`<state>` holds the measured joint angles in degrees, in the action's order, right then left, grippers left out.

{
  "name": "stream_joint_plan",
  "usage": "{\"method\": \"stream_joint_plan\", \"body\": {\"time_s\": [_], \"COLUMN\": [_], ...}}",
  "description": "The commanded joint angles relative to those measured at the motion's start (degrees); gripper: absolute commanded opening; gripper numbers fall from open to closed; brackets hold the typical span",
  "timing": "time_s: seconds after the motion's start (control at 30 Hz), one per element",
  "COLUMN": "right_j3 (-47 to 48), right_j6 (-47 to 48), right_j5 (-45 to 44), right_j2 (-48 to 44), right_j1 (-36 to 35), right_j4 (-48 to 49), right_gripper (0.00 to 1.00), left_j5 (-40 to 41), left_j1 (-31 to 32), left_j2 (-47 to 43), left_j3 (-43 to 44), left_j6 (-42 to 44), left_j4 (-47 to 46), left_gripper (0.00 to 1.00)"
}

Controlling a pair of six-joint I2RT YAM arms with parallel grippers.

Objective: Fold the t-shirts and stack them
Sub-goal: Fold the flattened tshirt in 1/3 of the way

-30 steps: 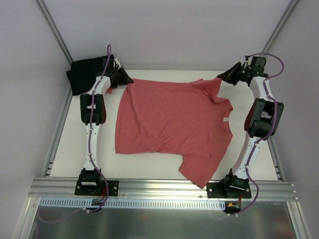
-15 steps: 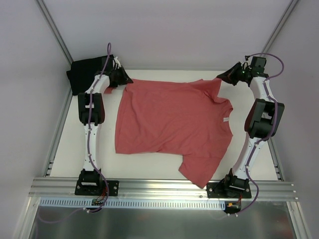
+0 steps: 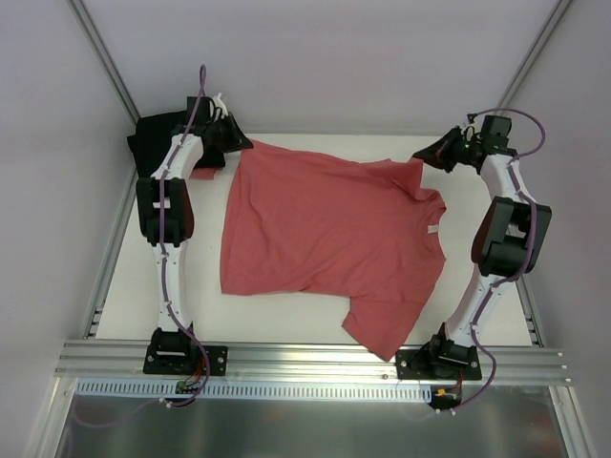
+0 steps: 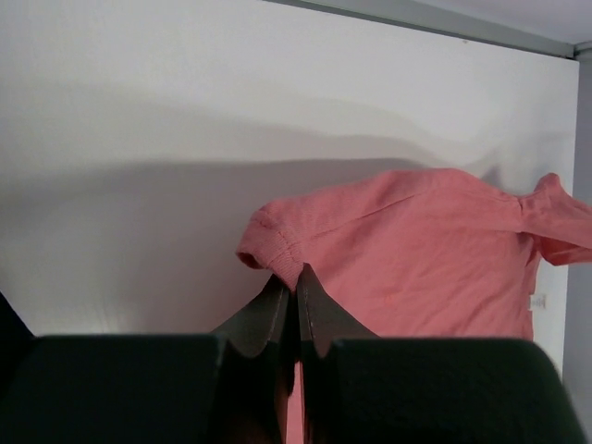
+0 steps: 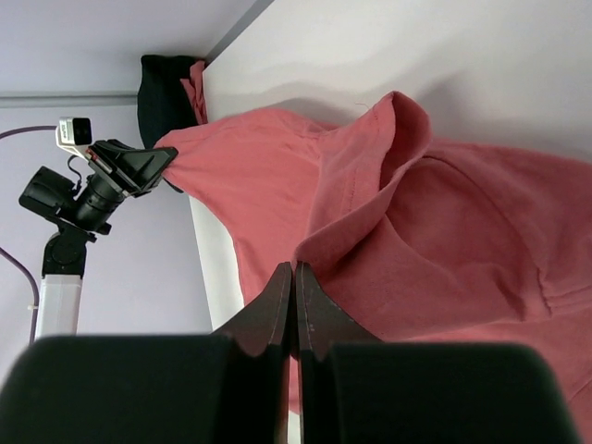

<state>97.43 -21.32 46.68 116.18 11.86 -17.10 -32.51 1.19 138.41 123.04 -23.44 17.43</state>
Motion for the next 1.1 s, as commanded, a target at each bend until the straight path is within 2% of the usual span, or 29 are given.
{"method": "stream_joint_plan", "body": {"time_s": [0.0,0.3,0.67,0.7,0.73,0.77,0.9,1.07], "right_j3": [-2.8,-13.0,-30.8,-31.9,-32.9,-34.4,-36.1,-34.0], "right_j6": [1.9,6.4,11.0,11.6,13.0,13.8,14.8,10.2], "right_j5": [2.9,3.9,4.5,4.6,4.5,1.9,0.2,1.5], "right_j2": [-6.4,-15.2,-28.0,-28.8,-29.4,-30.8,-34.1,-34.1], "right_j1": [-0.3,-0.3,-0.3,-0.3,-0.3,-0.3,-0.3,-0.3], "right_j4": [0.1,-3.7,-7.9,-8.5,-10.2,-11.7,-13.3,-10.4], "right_gripper": [0.00,0.00,0.00,0.07,0.27,0.98,1.00,0.99], "left_j5": [-1.7,-1.2,0.6,0.7,0.8,1.0,1.1,1.3], "left_j1": [1.1,3.9,4.4,4.4,4.4,4.4,4.4,4.4], "left_j2": [-7.3,-15.9,-28.0,-28.5,-29.3,-29.7,-30.7,-31.2], "left_j3": [-3.2,-12.0,-26.4,-27.7,-28.2,-28.6,-30.0,-31.5], "left_j6": [1.7,3.1,5.4,5.5,5.6,5.9,6.2,6.2], "left_j4": [1.6,3.3,2.6,2.2,2.1,2.1,1.7,0.4], "left_gripper": [0.00,0.00,0.00,0.00,0.00,0.00,0.00,0.00]}}
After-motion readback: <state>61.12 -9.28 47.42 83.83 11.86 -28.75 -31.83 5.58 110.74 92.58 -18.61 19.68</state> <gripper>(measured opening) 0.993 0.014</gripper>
